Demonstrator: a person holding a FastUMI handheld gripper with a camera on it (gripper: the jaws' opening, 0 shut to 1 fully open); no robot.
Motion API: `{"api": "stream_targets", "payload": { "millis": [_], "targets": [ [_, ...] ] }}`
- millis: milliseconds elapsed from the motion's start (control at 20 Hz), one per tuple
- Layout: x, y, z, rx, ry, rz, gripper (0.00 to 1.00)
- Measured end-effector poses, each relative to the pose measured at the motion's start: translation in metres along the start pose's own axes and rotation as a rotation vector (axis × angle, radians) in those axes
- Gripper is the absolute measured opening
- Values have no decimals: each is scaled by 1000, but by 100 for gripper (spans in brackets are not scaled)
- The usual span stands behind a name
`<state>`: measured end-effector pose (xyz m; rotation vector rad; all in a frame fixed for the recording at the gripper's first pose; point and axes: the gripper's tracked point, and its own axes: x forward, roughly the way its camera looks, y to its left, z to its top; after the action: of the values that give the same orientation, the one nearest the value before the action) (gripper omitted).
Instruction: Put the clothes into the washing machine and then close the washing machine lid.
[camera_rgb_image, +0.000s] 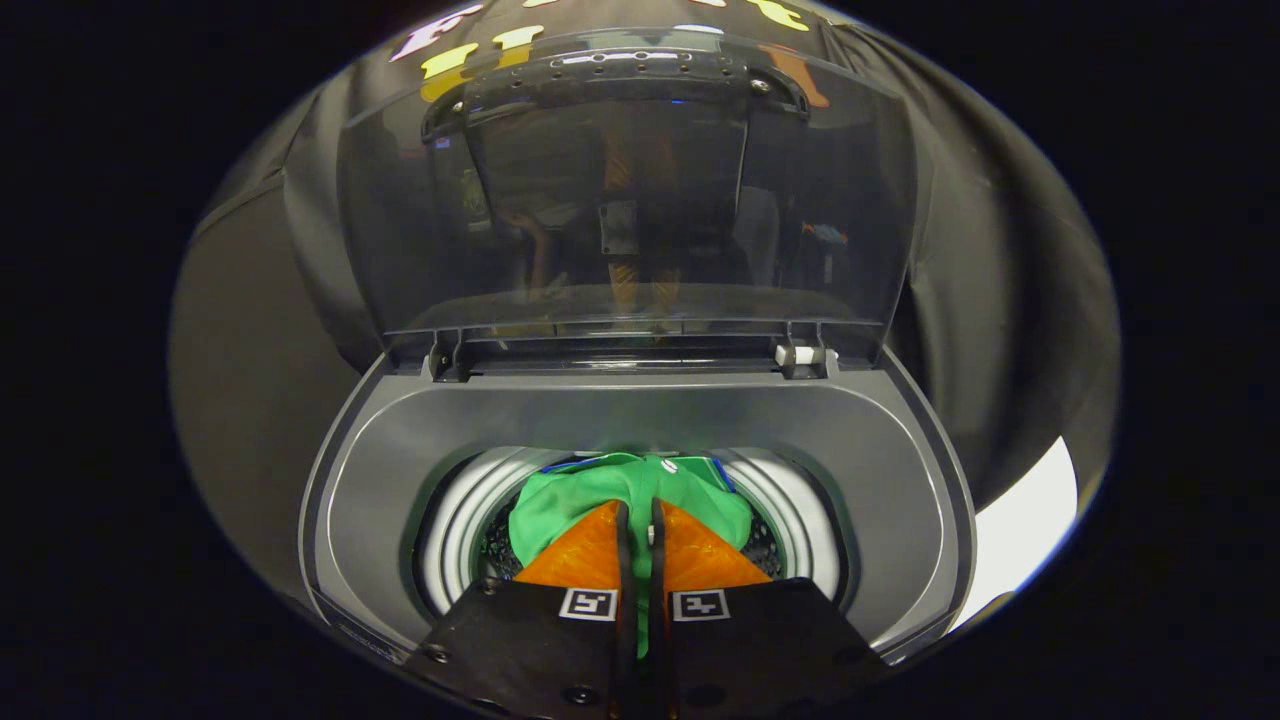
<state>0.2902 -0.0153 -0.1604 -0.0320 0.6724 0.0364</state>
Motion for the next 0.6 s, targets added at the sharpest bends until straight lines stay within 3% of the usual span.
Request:
{"api": "stream_targets", "payload": {
  "millis": [300, 600],
  "targets": [
    [0, 0, -2, 9, -1, -17, 6],
    [-7, -1, 7, -14, -87, -27, 6]
  ]
}}
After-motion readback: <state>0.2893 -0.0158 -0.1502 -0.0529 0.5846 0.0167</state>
